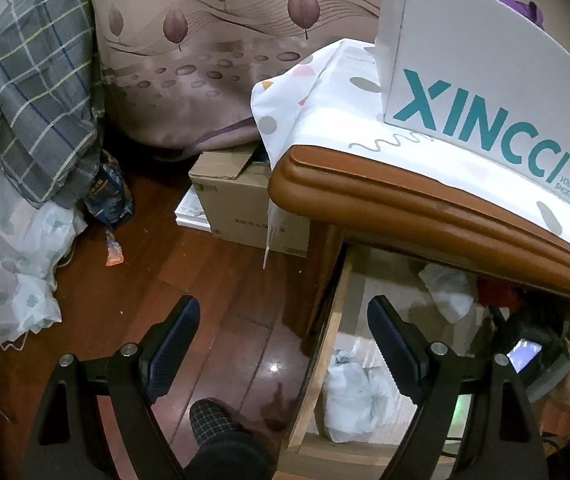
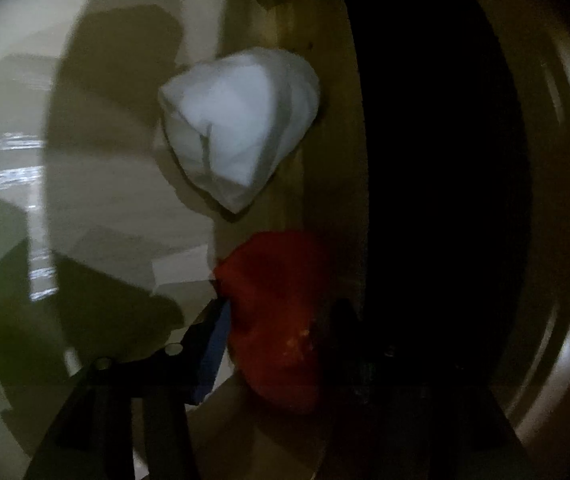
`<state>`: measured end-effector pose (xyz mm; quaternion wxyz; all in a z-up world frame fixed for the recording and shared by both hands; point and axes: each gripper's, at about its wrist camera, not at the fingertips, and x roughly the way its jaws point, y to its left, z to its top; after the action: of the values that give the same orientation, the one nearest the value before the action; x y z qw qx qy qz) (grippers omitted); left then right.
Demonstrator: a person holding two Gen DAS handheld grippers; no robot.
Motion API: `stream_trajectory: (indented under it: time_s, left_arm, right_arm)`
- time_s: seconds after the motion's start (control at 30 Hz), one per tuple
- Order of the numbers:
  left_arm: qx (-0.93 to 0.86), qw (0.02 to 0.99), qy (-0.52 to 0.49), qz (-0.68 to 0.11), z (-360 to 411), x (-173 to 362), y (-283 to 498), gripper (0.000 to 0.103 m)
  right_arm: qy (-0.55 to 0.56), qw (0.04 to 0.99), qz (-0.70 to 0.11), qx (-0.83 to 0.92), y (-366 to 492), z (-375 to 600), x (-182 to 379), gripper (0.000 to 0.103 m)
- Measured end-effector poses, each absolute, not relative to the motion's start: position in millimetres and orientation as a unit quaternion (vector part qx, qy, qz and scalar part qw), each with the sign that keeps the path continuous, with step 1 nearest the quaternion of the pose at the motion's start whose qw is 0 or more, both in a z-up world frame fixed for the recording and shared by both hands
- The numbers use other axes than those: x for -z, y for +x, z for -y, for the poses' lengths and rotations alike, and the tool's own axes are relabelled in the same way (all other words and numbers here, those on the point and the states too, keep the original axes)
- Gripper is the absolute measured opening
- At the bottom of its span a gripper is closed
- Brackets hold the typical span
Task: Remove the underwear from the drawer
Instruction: 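Close the right gripper on the red sock in the drawer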
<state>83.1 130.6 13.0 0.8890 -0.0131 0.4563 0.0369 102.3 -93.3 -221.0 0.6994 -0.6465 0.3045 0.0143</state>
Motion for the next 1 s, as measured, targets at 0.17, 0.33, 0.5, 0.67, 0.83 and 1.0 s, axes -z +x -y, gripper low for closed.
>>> stream_trajectory:
  time_s: [0.17, 0.33, 0.5, 0.67, 0.83, 1.0]
  left_arm:
    - [-0.039, 0.888, -0.009, -0.458, -130.5, -12.1, 84.2, 0.084]
    - [-0.039, 0.888, -0.008, -0.459, -130.0, -11.5, 85.2, 0.084]
    - [-0.038, 0.886, -0.008, -0.462, -129.3, -10.1, 85.4, 0.084]
    - [-0.036, 0.886, -0.003, -0.462, -127.3, -9.7, 84.1, 0.084]
    - [-0.030, 0.883, -0.014, -0.468, -130.8, -7.6, 83.7, 0.084]
    - [-0.027, 0.883, -0.018, -0.468, -131.1, -8.0, 84.2, 0.084]
  right_arm:
    - [-0.611, 0.708, -0.354, -0.017, 119.7, 89.3, 215.1, 0.029]
    - [-0.556, 0.726, -0.404, -0.044, 116.9, 85.9, 196.2, 0.024]
    - [-0.410, 0.759, -0.492, -0.117, 108.3, 90.5, 156.1, 0.024]
    - [-0.288, 0.762, -0.557, -0.164, 106.6, 97.7, 130.3, 0.024]
    - [-0.287, 0.755, -0.566, -0.168, 98.6, 102.1, 130.9, 0.037]
    - [-0.343, 0.747, -0.545, -0.164, 99.1, 106.7, 146.1, 0.060]
